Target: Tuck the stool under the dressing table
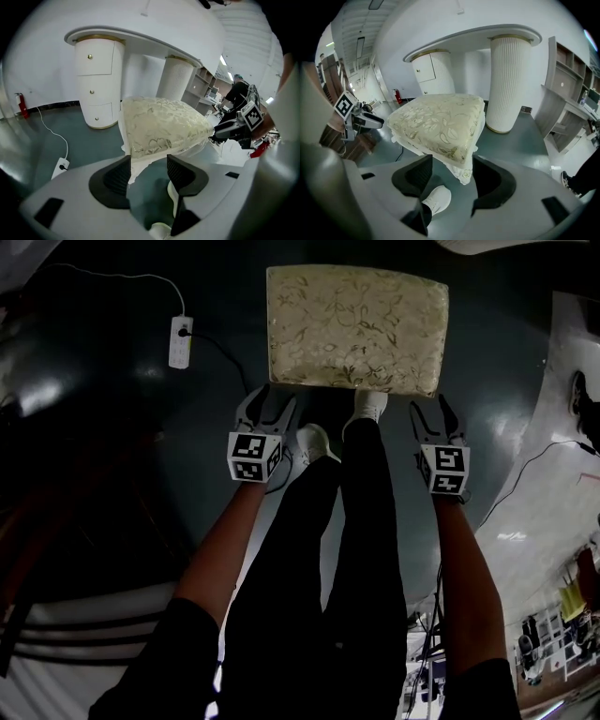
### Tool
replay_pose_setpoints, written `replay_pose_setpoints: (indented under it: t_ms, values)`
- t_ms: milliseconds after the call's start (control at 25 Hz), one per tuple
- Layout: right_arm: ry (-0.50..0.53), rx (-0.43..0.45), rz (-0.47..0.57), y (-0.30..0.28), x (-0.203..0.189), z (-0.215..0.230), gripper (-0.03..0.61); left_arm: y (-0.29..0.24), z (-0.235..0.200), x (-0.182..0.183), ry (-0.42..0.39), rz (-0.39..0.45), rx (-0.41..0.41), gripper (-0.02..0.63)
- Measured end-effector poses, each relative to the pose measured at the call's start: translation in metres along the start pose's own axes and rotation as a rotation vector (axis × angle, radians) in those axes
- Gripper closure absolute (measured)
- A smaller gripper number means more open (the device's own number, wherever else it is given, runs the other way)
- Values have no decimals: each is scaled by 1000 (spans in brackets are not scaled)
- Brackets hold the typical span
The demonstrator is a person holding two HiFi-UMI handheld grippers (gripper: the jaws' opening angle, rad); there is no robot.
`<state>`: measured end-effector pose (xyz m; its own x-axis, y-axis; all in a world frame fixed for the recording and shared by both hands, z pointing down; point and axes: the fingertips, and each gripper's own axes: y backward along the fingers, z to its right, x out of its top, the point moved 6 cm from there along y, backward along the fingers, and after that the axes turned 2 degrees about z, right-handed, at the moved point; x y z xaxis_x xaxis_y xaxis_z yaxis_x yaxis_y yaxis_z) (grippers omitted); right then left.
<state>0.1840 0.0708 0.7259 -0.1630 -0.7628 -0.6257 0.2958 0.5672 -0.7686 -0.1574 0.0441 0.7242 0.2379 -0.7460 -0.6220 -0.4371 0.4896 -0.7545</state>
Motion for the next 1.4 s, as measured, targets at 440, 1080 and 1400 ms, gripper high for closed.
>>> replay_pose_setpoints:
  t_ms: [440, 1080, 1400]
  values:
    - [15, 25, -13, -19, 2, 3, 322, -28, -22, -5, -56, -52, 11, 373]
    - [36, 14, -53, -21, 5, 6, 322, -32, -20, 0, -53, -139, -9, 388]
    - [27, 11, -49, -22, 3, 6, 323, -33, -18, -2, -30, -152, 19, 388]
